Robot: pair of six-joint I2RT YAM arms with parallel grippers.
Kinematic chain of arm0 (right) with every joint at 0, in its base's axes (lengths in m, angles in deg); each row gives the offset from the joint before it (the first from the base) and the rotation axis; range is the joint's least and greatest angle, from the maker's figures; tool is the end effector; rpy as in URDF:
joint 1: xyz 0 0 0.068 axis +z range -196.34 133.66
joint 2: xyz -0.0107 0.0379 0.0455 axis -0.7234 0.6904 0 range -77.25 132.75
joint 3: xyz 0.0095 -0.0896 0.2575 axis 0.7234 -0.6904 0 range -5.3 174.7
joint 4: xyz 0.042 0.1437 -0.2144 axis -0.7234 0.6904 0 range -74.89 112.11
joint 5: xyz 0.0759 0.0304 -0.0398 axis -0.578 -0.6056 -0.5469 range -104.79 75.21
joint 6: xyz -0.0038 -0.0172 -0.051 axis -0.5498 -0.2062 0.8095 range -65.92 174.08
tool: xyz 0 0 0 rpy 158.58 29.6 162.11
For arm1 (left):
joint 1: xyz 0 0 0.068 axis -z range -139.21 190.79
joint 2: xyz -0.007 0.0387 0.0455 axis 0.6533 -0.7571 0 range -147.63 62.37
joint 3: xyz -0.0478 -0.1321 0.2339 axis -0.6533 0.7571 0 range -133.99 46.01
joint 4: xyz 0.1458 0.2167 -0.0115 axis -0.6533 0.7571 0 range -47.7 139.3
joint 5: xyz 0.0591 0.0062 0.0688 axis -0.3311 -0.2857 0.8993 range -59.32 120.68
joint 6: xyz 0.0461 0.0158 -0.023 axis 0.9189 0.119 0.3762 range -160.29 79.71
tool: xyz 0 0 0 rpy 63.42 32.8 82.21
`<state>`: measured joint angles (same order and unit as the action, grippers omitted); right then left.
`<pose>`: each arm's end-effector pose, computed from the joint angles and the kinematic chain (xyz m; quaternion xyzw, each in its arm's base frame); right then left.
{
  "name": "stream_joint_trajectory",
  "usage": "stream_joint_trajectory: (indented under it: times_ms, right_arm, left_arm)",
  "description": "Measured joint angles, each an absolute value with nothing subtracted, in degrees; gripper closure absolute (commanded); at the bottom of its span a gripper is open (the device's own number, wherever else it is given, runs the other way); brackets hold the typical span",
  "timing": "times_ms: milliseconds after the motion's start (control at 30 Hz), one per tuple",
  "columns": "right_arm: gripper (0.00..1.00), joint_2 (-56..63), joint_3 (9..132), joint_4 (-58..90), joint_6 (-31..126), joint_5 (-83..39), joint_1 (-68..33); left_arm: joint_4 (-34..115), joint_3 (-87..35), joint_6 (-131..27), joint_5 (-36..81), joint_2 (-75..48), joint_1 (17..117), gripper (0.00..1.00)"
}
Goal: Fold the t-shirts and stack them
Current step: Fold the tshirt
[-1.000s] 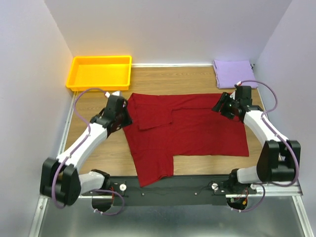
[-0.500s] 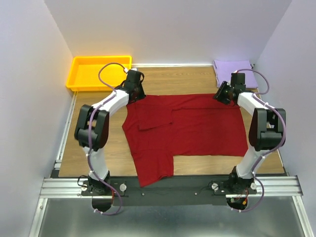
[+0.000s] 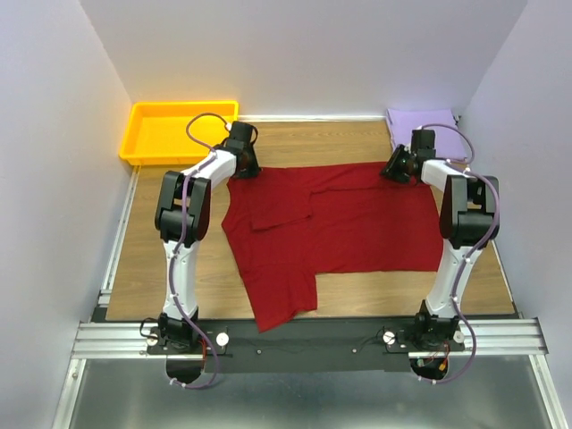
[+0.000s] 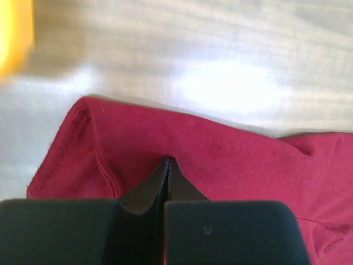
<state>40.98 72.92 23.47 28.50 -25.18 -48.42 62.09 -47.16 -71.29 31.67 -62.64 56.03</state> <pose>0.4436 -0.0096 0.1530 0.1913 0.9116 0.1549 0.3292 0.4625 -0.1254 0.1656 -0.1323 0.9351 -0.1216 0.3054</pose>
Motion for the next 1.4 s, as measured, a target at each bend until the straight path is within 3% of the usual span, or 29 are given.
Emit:
stream_joint_trajectory:
  times_ms: [167,333,533,700,867,1133,1400]
  right_arm:
    - [0.59,45.25,78.19,21.87,28.39,-26.12,-48.6]
    - [0.53,47.3,81.16,21.59,28.65,-27.02,-48.62]
    - [0.42,46.73,81.4,22.14,29.2,-28.03,-48.66]
    - [0.37,38.23,75.43,24.78,29.26,-28.24,-48.71]
    - [0.36,21.33,67.52,28.15,29.2,-28.18,-48.69]
    - [0.36,-2.84,53.6,38.31,31.54,-24.77,-47.33]
    - [0.36,-17.79,41.62,47.64,32.7,-23.04,-46.76]
  left_arm:
    - [65.83,-56.62,-70.51,29.77,-68.26,54.13,0.94]
    - [69.09,-63.51,-69.74,29.75,-71.82,52.86,0.93]
    - [70.2,-63.49,-69.17,29.77,-70.25,52.54,0.82]
    - [70.05,-51.88,-68.8,31.21,-57.33,53.41,0.57]
    - [68.65,-37.08,-68.52,34.69,-37.42,55.95,0.48]
    - [71.86,-9.94,-71.71,37.66,-9.33,62.79,0.46]
    - [77.96,2.98,-77.37,35.98,-6.49,70.28,0.46]
